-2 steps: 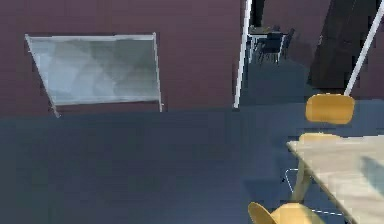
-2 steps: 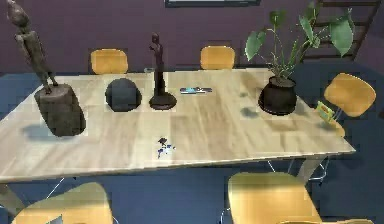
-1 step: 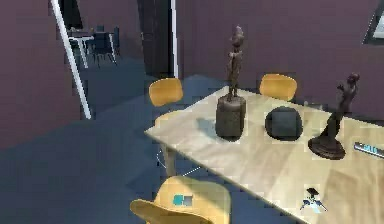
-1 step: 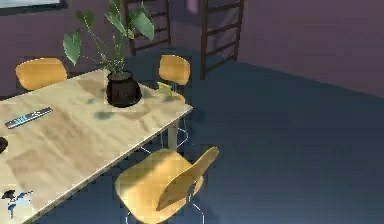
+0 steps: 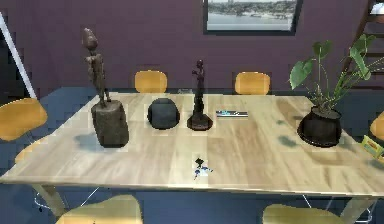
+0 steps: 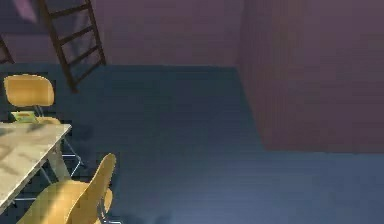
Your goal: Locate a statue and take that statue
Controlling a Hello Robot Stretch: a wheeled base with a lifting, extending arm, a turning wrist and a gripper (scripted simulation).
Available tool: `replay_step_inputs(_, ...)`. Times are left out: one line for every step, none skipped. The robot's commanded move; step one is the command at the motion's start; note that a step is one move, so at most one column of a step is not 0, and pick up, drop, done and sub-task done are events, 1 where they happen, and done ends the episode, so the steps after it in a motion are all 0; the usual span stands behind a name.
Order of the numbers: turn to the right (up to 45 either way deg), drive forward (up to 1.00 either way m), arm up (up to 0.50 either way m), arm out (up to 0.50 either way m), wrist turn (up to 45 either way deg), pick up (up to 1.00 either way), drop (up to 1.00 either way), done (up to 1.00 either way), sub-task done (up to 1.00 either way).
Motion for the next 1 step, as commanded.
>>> replay_step_inputs(0.0,0.25,0.0,0.0,0.0,0.0,0.0,0.0,0.0)
